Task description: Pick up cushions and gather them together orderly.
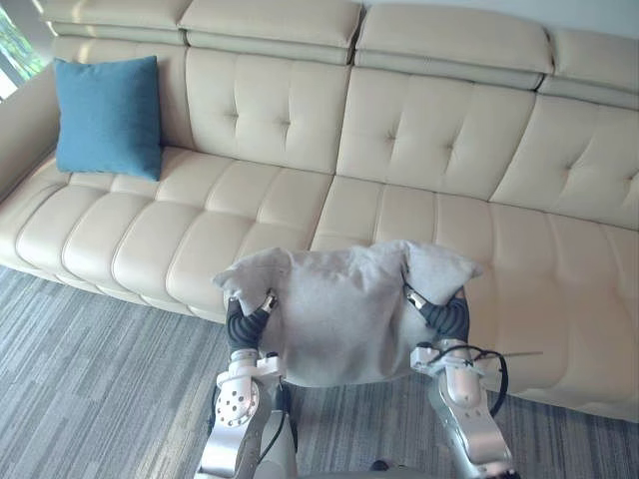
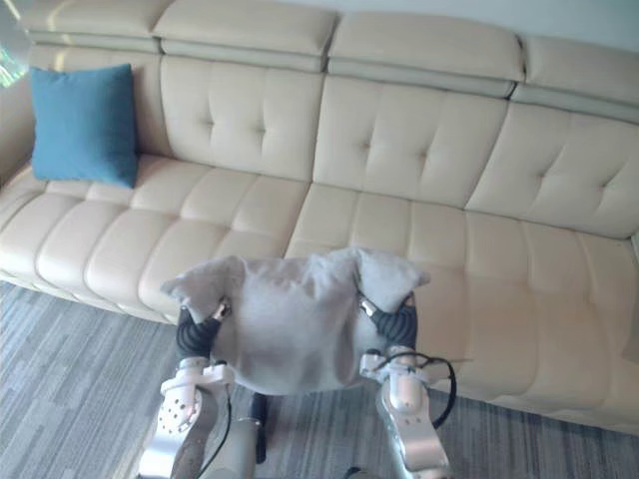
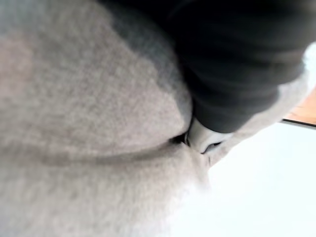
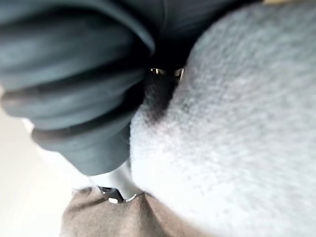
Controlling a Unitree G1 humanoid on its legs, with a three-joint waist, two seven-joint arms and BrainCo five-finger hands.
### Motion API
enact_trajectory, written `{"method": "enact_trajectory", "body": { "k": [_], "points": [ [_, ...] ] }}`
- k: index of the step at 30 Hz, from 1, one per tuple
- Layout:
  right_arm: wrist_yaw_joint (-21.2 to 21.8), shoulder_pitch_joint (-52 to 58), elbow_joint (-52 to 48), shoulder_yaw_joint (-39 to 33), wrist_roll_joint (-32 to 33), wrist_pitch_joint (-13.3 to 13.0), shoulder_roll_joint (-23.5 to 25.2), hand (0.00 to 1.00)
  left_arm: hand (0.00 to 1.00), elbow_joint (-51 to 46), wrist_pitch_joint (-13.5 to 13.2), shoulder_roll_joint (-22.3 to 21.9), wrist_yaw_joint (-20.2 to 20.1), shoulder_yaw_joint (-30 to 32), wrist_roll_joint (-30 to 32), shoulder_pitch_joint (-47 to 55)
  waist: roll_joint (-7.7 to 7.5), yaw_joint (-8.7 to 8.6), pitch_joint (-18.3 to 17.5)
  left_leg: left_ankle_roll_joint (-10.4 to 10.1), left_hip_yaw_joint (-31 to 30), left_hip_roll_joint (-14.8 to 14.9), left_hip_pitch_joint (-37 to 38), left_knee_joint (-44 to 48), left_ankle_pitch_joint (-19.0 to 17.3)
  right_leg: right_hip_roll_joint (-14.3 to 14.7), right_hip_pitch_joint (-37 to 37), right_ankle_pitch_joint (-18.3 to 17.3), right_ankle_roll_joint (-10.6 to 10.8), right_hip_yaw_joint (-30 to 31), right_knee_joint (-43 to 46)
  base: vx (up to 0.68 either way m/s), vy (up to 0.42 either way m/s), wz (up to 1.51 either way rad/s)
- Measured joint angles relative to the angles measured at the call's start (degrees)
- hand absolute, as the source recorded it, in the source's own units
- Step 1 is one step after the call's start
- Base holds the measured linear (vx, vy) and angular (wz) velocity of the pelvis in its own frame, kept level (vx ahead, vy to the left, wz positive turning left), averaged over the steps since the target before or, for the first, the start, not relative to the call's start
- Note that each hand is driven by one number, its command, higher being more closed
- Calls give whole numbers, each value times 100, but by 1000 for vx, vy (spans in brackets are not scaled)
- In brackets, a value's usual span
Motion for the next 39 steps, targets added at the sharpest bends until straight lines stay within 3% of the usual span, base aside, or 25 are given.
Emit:
{"method": "enact_trajectory", "body": {
  "k": [3, 6, 8, 9, 11, 13, 14, 15, 16, 18, 19, 20, 22, 23, 25, 28, 29, 31, 34, 39],
  "points": [
    [0, 68, -2, -97, -38, 78, 58, 100, 100, 8, 73, 68, 0, -90, -8, -80, -25, 10, -8, 241, 125, -213, 13, 469, -438, -297, -73, 98, 72, 244, 568, 317, 299, -3],
    [11, -33, 249, -173, -119, 118, 171, 100, 100, 13, 102, 314, -1, -124, -3, -189, 30, -6, 23, 456, 313, -179, 800, 318, -754, -642, -845, 585, -431, 645, 2880, 278, 256, -27],
    [17, -122, 440, -173, -211, 118, 292, 100, 100, 9, 93, 425, 0, -120, 3, -203, 70, -61, 42, 508, 375, -69, 1277, 26, -815, -522, -1375, 291, -605, 668, 3927, 182, 125, -24],
    [17, -124, 448, -172, -218, 122, 325, 100, 100, 5, 89, 433, 0, -120, 5, -202, 78, -69, 46, 522, 394, -29, 1381, -28, -848, -434, -1504, 192, -637, 650, 4030, 193, 97, -19],
    [30, -130, 449, -160, -220, 122, 325, 100, 100, 4, 76, 448, 0, -116, 6, -202, 59, -157, 26, 515, 418, 13, 1532, -116, -946, -4, -1911, -77, -574, 632, 3709, 144, 6, -7],
    [34, -141, 451, -159, -220, 121, 275, 100, 100, 6, 108, 452, -4, -121, 5, -199, 36, -196, 14, 441, 472, 9, 1667, -219, -923, 305, -1986, -97, -567, 526, 2884, 140, -49, -11],
    [41, -187, 471, -157, -221, 122, 242, 100, 100, 7, 120, 464, -15, -121, 5, -200, -62, -207, -43, 404, 548, -68, 1775, -325, -901, 566, -1844, 219, -578, 481, 1641, 183, -66, -12],
    [40, -204, 476, -159, -223, 122, 225, 100, 100, 8, 126, 473, -37, -123, 6, -206, -105, -229, -59, 402, 540, -186, 1774, -327, -903, 579, -1807, 512, -632, 498, 1192, 201, -89, 7],
    [38, -215, 476, -166, -223, 114, 223, 100, 100, 14, 140, 488, -108, -132, 8, -232, -221, -285, -90, 330, 480, -409, 1786, -323, -955, 556, -1782, 946, -933, 608, 823, 233, -100, 12],
    [38, -202, 640, -233, -221, 151, -29, 100, 100, 167, 220, 249, -209, -229, 12, -240, 215, -269, -58, 155, 211, -178, 1749, -95, -1209, 797, -1373, 1005, -1015, 502, 301, 193, -67, 10],
    [38, -175, 640, -237, -220, 153, -35, 100, 100, 166, 217, 238, -232, -238, 18, -235, 253, -261, -37, 136, 199, -120, 1751, 12, -1274, 852, -1288, 1014, -1027, 474, 213, 148, -60, 17],
    [39, -58, 637, -236, -216, 154, -25, 100, 100, 165, 215, 216, -298, -243, 80, -238, 334, -213, 9, 23, 128, 125, 1717, 498, -1541, 1086, -971, 983, -1075, 391, -36, 137, -81, 21],
    [39, 58, 543, -236, -203, 155, 21, 100, 100, 138, 207, 209, -360, -226, 112, -238, 323, -156, 15, -30, 90, 355, 1415, 1366, -1679, 1254, -791, 872, -1191, 366, -133, 112, -75, 13],
    [39, 146, 299, -236, -202, 163, 37, 100, 100, 100, 206, 180, -368, -182, 107, -218, 318, -86, 37, 15, 99, 512, 964, 2260, -1741, 1311, -720, 769, -1247, 400, -134, 73, -35, -11],
    [40, 158, 11, -239, -202, 165, 98, 100, 100, 13, 206, 134, -368, -123, 102, -140, 325, 45, 33, 74, 67, 615, 703, 2405, -1861, 1341, -707, 680, -1312, 542, -23, 129, 13, -41],
    [34, 59, -200, -282, -201, 138, 103, 100, 100, -33, 208, 42, -368, -122, 104, -129, 319, 107, 33, 117, -624, 447, 491, 1363, -1735, 1271, -629, 622, -1258, 736, 7, 145, 109, -40],
    [32, 31, -200, -307, -201, 138, 104, 100, 100, -41, 208, 26, -368, -128, 107, -130, 327, 108, 28, 54, -806, 391, 489, 1069, -1597, 1243, -625, 602, -1207, 770, 42, 158, 190, -41],
    [32, 8, -179, -341, -201, 144, 130, 100, 100, -88, 208, 61, -367, -146, 111, -138, 314, 131, -6, -310, -867, 303, 716, 612, -748, 1193, -570, 609, -978, 957, 81, 210, 210, -37],
    [32, 8, -202, -395, -202, 143, 165, 100, 100, -261, 206, 64, -367, -206, 115, -148, 192, 47, -79, -200, -699, 65, 801, 413, -675, 918, -518, 671, -814, 973, -89, 179, 170, -4],
    [32, -3, -202, -408, -200, 143, 246, 100, 100, -455, 191, 81, -338, -260, 133, -142, 192, 97, -86, -104, -613, -162, 1141, 55, -613, 714, -294, 678, -730, 1022, -298, 90, 82, -1]
  ]
}}
